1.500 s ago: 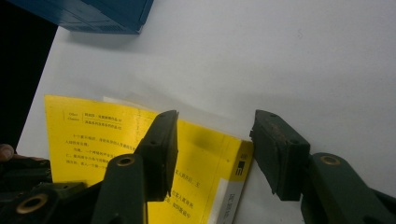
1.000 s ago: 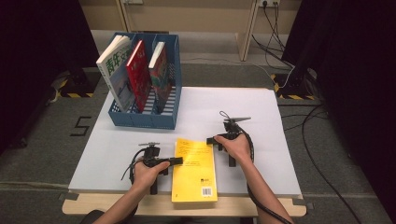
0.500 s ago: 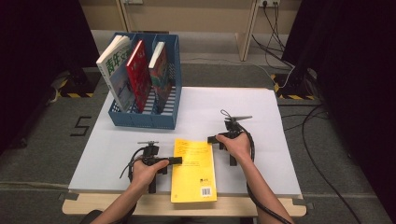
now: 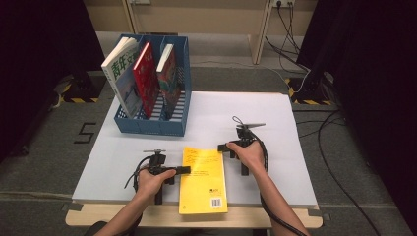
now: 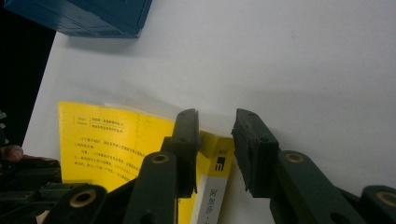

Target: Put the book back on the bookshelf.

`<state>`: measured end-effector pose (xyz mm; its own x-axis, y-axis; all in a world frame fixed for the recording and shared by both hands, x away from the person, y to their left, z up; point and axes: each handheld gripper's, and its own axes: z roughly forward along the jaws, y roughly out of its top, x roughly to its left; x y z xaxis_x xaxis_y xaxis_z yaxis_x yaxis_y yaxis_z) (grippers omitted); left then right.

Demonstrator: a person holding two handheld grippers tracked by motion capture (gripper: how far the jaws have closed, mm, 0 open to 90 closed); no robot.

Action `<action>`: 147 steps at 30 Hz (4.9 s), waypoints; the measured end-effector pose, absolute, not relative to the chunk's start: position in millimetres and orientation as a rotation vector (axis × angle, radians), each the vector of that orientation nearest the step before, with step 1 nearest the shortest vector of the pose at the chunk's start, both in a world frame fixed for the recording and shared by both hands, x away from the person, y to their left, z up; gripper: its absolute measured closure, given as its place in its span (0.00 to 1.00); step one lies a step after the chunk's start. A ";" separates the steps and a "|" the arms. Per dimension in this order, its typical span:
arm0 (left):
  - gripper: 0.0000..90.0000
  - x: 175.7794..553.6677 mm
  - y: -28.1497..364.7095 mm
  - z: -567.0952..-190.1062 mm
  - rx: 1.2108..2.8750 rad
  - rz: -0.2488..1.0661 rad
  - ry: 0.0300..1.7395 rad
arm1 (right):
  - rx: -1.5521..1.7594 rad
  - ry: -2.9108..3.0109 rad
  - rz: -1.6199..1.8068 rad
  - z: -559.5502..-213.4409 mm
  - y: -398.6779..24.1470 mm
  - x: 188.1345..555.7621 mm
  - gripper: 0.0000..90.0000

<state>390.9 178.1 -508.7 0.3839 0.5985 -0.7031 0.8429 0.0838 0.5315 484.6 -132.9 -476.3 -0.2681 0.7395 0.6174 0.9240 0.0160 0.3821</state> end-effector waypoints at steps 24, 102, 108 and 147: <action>0.87 390.0 177.2 -508.4 1.610 -0.281 1.309 | -1.709 -1.975 -1.024 -483.0 -133.7 484.8 0.69; 0.40 389.5 192.5 -451.4 1.582 0.154 1.166 | -1.734 -2.022 -1.610 -372.6 -160.4 468.4 0.86; 0.39 391.0 190.3 -443.8 1.577 0.212 1.140 | -1.745 -2.034 -1.710 -356.1 -158.7 464.6 0.86; 0.37 407.9 147.4 -406.9 1.614 0.347 0.988 | -1.820 -2.151 -2.042 -319.2 -127.6 462.1 0.86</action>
